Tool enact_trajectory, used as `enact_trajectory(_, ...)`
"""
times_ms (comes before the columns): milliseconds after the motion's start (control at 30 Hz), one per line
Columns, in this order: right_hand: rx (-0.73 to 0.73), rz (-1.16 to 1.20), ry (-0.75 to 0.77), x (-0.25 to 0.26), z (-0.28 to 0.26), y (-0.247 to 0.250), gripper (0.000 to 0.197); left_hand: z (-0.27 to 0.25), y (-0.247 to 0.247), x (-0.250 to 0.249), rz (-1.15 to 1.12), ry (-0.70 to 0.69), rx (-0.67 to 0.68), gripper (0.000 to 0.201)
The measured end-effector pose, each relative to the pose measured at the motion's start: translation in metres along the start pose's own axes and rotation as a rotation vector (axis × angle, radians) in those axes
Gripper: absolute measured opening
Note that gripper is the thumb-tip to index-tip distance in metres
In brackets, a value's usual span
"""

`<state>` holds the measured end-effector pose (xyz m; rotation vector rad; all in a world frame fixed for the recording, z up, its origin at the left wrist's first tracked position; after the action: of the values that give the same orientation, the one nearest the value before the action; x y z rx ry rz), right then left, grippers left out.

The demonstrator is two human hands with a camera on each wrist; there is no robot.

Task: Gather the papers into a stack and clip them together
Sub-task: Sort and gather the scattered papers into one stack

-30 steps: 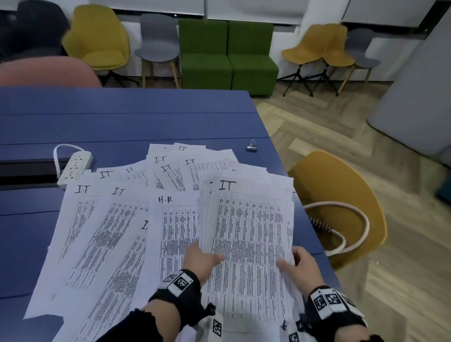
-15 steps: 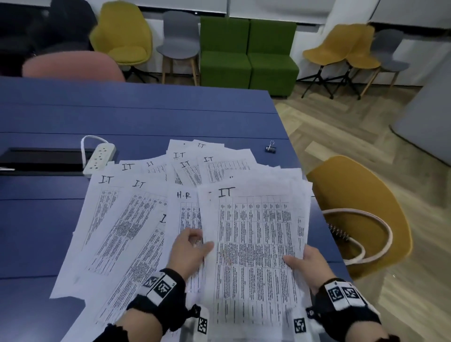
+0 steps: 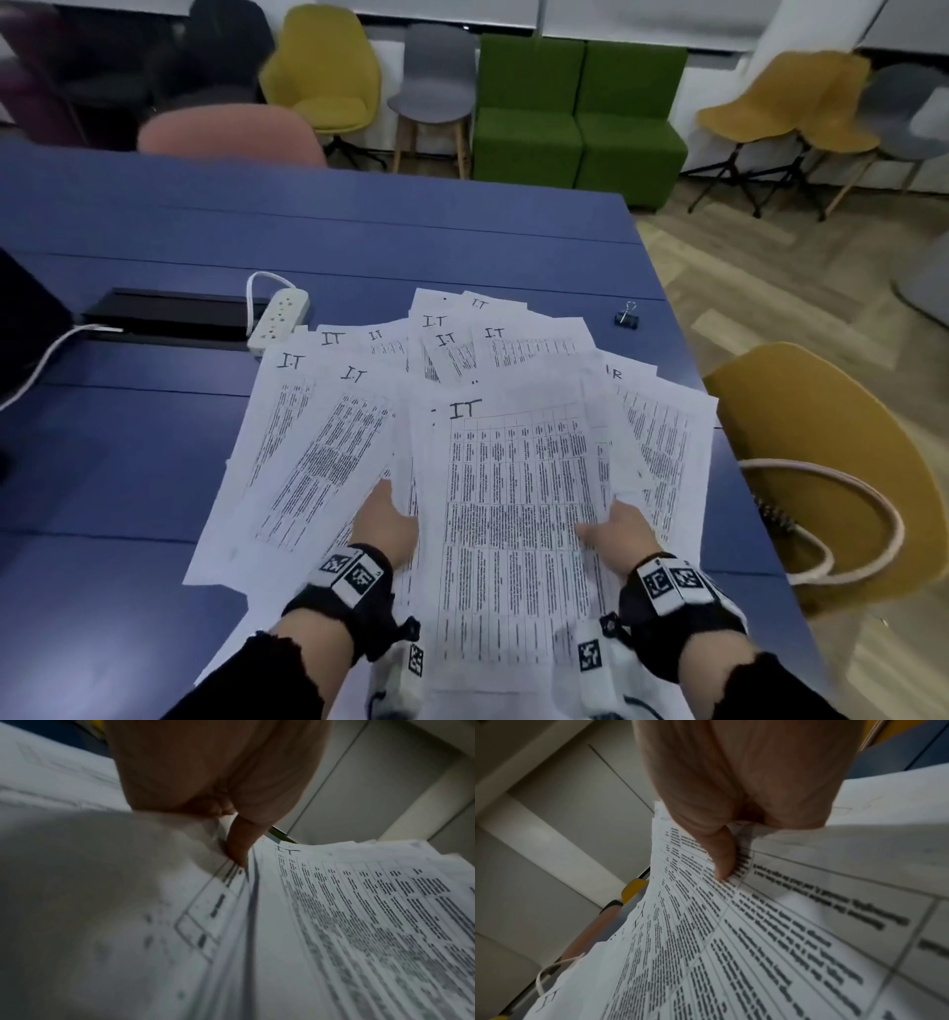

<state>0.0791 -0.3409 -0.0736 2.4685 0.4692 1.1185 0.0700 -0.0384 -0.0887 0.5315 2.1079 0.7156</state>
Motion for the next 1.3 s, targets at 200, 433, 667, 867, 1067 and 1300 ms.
enact_trajectory(200,0.031,0.103,-0.072,-0.015,-0.002,-0.007,0.077,0.016,0.034,0.03,0.248,-0.007,0.058,0.063)
enact_trajectory(433,0.094,0.304,-0.153,-0.029,-0.018,-0.049,0.088,0.022,0.069,0.046,0.624,0.006,-0.088,0.06)
enact_trajectory(667,0.126,0.305,-0.113,-0.017,-0.029,-0.09,0.078,0.026,0.059,0.04,0.15,0.004,0.05,0.032)
enact_trajectory(867,0.147,0.14,-0.018,0.001,-0.039,-0.104,0.068,0.011,0.04,0.046,-0.284,0.047,0.192,0.061)
enact_trajectory(1067,0.139,0.156,-0.011,0.003,-0.043,-0.105,0.068,0.004,0.043,0.042,-0.223,-0.036,0.184,0.039)
enact_trajectory(1300,0.174,0.321,-0.001,0.0,-0.051,-0.104,0.057,-0.006,0.06,0.036,-0.124,-0.179,0.099,0.03)
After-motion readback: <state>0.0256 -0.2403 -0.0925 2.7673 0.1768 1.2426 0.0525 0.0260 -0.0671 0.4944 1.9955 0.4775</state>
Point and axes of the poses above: each hand's wrist, its own z-axis towards the middle knuckle, its own y-axis out of the back of the hand, x = y × z, the point moved 10 cm from there along z, towards the middle knuckle, and after that the axes turned 9 degrees about z, right-handed, at the moved point
